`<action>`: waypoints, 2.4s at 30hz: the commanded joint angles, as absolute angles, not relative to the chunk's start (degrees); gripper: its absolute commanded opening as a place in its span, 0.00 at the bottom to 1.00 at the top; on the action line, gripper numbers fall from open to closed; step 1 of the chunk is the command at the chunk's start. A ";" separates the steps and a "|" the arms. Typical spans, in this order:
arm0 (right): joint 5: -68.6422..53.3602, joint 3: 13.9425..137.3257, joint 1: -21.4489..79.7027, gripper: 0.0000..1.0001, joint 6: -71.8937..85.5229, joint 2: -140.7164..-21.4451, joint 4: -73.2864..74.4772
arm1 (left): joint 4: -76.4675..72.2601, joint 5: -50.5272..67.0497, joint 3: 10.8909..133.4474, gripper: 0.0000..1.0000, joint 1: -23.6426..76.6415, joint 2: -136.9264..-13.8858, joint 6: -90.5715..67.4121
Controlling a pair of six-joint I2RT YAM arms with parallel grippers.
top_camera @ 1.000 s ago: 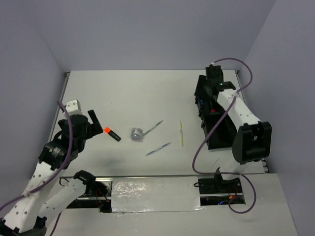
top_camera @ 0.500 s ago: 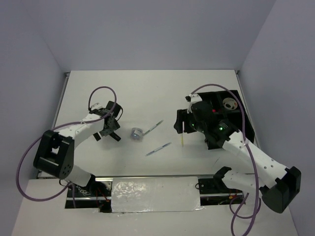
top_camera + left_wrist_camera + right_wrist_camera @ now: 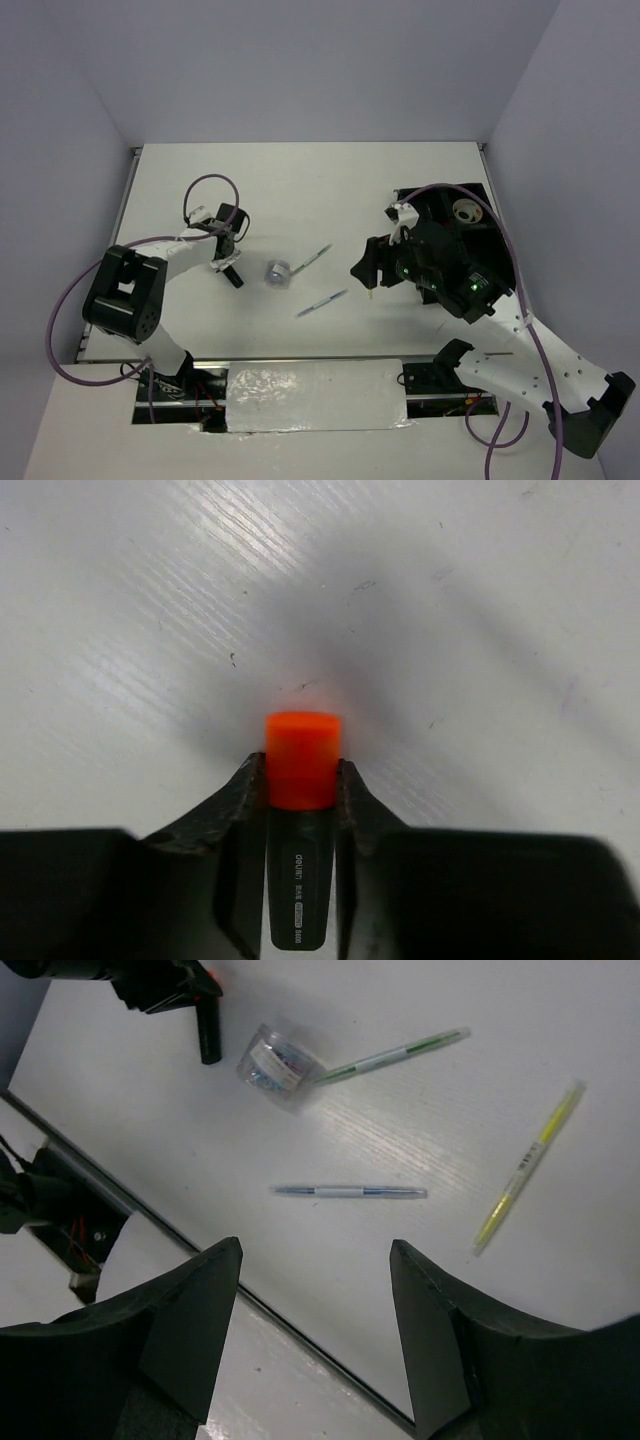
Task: Sort the stationery into containers
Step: Pick up the pen from the center of the board, then place the pen in the storage box.
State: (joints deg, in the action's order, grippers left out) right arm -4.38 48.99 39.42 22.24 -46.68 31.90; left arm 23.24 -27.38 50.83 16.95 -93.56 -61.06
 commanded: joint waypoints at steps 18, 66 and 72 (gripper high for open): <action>-2.90 36.99 59.50 0.96 32.95 -59.14 -18.27 | 23.23 -15.48 45.53 0.00 43.94 -52.30 -64.87; 7.29 77.24 0.44 0.02 18.72 -93.41 28.12 | 55.90 -41.31 59.16 0.99 46.76 -31.47 -40.51; 8.08 79.46 0.44 0.61 20.04 -96.77 30.06 | 54.93 -42.01 57.13 0.99 46.84 -30.41 -42.19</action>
